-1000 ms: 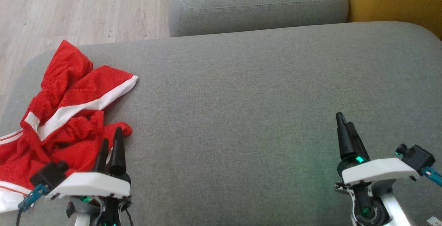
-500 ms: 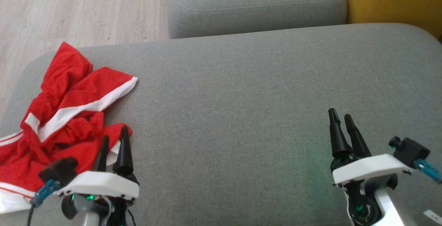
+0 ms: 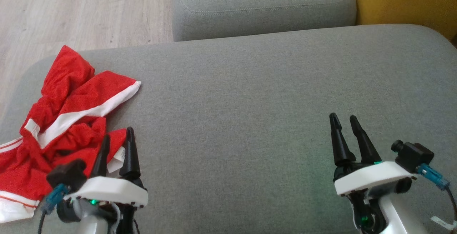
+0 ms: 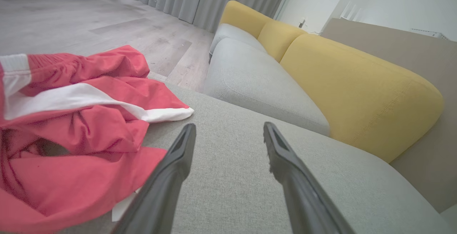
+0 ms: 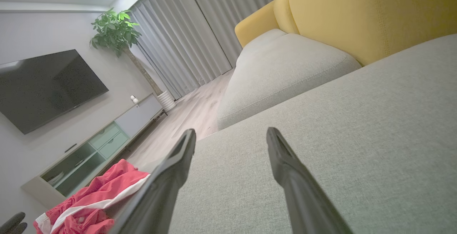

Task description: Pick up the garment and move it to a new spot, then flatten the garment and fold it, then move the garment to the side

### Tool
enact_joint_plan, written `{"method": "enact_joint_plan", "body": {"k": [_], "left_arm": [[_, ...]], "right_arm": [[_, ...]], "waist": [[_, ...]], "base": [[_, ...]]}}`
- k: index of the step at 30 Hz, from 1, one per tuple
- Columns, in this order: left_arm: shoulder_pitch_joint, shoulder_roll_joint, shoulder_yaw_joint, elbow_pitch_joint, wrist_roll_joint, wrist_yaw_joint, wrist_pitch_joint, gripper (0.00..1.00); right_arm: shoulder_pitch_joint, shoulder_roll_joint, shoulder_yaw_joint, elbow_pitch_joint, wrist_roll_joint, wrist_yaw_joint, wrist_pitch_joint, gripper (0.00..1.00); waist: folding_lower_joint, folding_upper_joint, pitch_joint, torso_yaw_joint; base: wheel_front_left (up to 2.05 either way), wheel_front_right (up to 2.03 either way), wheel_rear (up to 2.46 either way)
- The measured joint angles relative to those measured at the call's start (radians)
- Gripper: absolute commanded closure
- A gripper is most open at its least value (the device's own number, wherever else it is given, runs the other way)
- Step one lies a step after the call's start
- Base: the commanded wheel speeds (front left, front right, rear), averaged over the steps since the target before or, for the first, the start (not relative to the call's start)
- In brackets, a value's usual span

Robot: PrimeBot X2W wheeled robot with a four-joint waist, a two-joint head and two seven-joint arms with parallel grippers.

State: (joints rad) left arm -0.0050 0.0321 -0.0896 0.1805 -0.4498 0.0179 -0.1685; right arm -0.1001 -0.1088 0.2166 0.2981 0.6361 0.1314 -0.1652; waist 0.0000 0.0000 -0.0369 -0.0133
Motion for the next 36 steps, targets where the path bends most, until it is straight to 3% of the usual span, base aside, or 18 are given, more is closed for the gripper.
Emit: {"method": "enact_joint_plan", "body": {"k": [30,36], "left_arm": [[-0.001,0.002,-0.038,-0.043,0.340,0.037,-0.081,0.00],[-0.001,0.002,-0.038,-0.044,0.344,0.039,-0.081,0.00]], "right_arm": [[-0.040,0.000,0.030,0.040,-0.308,0.000,-0.085,0.00],[-0.053,0.000,0.029,0.051,-0.317,0.000,-0.086,0.00]], "waist": [[0.0000,0.0000,-0.011,-0.009],[0.0000,0.0000,-0.012,-0.009]], "base": [[0.00,0.00,0.00],[0.00,0.00,0.00]]}}
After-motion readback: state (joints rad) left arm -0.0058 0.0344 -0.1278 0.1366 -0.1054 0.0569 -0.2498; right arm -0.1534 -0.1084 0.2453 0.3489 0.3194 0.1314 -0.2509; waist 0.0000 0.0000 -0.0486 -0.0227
